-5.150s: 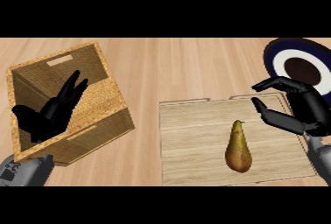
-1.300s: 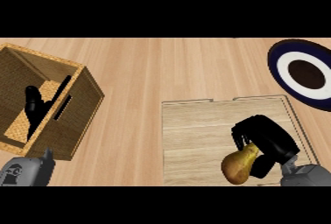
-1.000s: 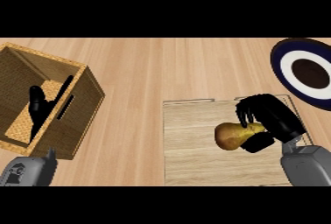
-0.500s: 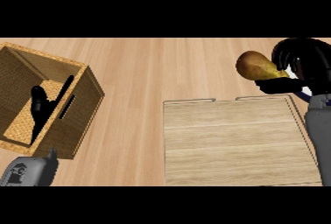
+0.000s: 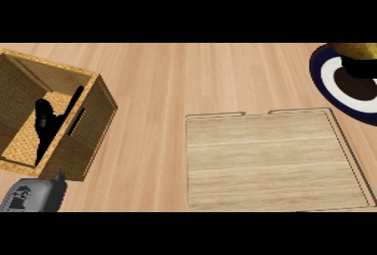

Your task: Pick the pear from the tray and place it in the plate

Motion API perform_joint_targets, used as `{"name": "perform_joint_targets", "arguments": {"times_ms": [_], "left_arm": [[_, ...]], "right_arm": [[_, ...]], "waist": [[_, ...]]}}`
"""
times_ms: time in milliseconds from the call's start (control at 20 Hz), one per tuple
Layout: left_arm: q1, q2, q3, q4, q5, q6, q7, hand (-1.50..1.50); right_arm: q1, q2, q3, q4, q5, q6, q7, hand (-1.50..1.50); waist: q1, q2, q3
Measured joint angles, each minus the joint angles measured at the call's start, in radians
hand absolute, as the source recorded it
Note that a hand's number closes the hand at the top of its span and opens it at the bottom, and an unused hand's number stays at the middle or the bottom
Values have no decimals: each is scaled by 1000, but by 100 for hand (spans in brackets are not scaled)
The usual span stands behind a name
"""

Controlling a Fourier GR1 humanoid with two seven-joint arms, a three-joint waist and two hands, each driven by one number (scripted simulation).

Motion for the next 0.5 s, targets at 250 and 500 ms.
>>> {"name": "perform_joint_targets", "arguments": {"times_ms": [250,500], "left_arm": [[-13,0,12,18,7,-16,-9,0],[-20,-5,12,18,4,-21,-6,0]], "right_arm": [[-46,-67,-96,218,-43,-48,-94,150],[-88,-164,-166,489,-59,-90,-245,150]], "waist": [[5,2,0],[15,7,0]]}}
